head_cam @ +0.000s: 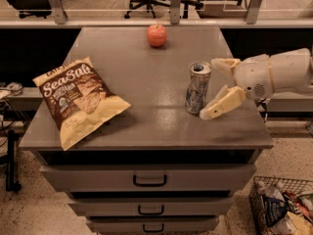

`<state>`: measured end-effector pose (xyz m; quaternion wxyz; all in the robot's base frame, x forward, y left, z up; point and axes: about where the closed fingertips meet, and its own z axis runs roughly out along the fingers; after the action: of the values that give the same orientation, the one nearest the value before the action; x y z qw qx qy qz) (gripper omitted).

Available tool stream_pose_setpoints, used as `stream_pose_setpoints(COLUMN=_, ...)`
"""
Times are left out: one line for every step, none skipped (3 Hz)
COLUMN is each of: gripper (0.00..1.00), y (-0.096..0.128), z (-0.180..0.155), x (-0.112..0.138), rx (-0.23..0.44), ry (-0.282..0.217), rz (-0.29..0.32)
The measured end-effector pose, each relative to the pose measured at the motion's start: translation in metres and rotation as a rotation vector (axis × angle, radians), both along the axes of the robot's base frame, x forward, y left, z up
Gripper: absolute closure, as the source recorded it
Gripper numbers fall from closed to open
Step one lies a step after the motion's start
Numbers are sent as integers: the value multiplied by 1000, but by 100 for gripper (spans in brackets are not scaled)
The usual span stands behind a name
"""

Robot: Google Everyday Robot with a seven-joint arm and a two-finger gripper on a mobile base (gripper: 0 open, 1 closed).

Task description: Knock redbull can over

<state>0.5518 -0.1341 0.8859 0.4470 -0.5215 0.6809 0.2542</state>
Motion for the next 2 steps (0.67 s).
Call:
stream_pose_setpoints(gripper=0, y=21, z=-3, x=17, rx=92, ry=-32, rz=21)
stream_pose_setpoints(gripper=0, y=46, z=-2, x=32, rx=169, ry=-33, rz=38)
